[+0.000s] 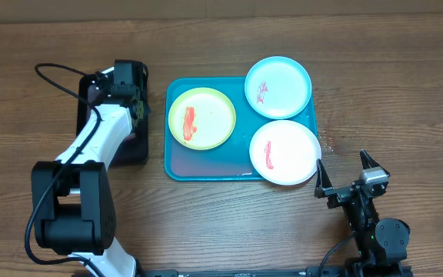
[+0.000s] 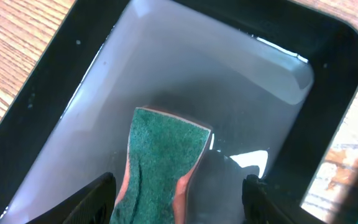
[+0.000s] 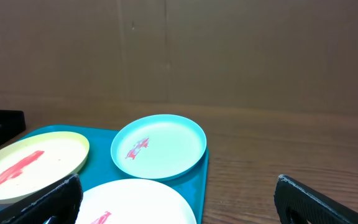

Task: Clean dirty plates on tray and stack at the side
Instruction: 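Lift the sponge with the left gripper out of the water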

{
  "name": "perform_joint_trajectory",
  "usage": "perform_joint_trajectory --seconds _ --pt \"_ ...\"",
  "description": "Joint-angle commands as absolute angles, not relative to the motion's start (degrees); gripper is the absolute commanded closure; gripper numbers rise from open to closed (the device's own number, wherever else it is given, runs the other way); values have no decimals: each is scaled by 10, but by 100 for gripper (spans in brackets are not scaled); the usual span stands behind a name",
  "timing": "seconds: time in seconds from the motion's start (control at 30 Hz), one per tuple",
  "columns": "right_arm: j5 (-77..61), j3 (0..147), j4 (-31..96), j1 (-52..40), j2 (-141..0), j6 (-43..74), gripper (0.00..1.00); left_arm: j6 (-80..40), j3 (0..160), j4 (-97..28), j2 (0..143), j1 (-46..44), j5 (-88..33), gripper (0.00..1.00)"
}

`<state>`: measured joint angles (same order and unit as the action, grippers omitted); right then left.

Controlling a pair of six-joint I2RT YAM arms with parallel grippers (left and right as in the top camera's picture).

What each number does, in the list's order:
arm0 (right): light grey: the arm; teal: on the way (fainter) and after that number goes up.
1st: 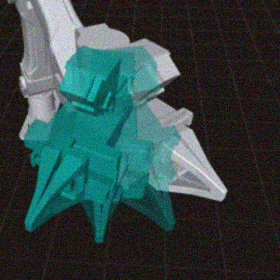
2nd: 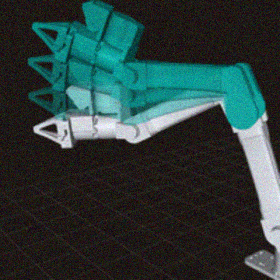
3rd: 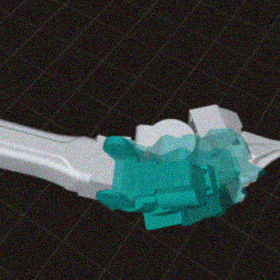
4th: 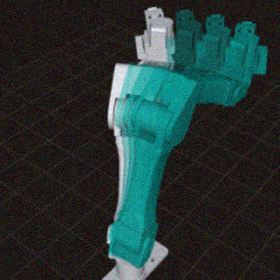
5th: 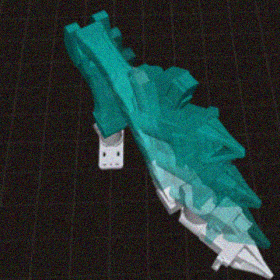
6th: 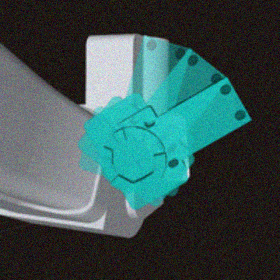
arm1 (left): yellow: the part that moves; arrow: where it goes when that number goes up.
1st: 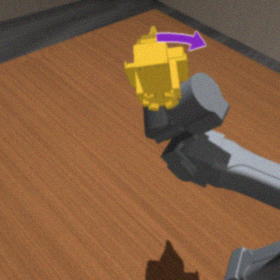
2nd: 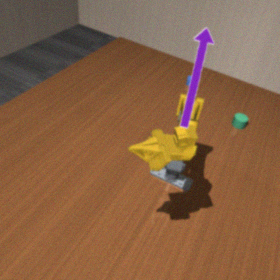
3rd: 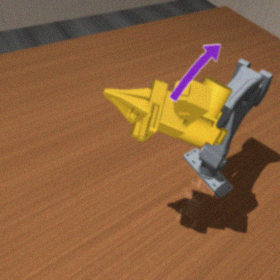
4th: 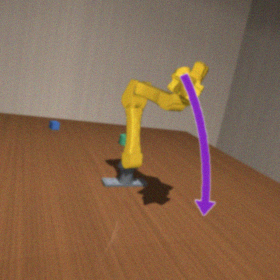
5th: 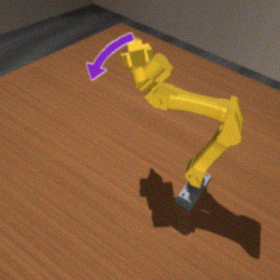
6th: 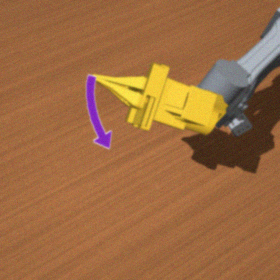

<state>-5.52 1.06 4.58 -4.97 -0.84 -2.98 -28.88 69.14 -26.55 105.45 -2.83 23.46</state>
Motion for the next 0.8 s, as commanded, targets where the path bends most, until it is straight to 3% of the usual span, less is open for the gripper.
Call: perform_joint_trajectory --seconds 0.0,0.3,0.77 --pt "-52 5 44 -53 -2 -27 0 -267 675 -253 1056 -19 253 34" --pt "-52 5 44 -53 -2 -27 0 -268 640 -228 1056 -9 255 35" --pt "-52 5 44 -53 -2 -27 0 -265 592 -145 1057 -7 255 45"
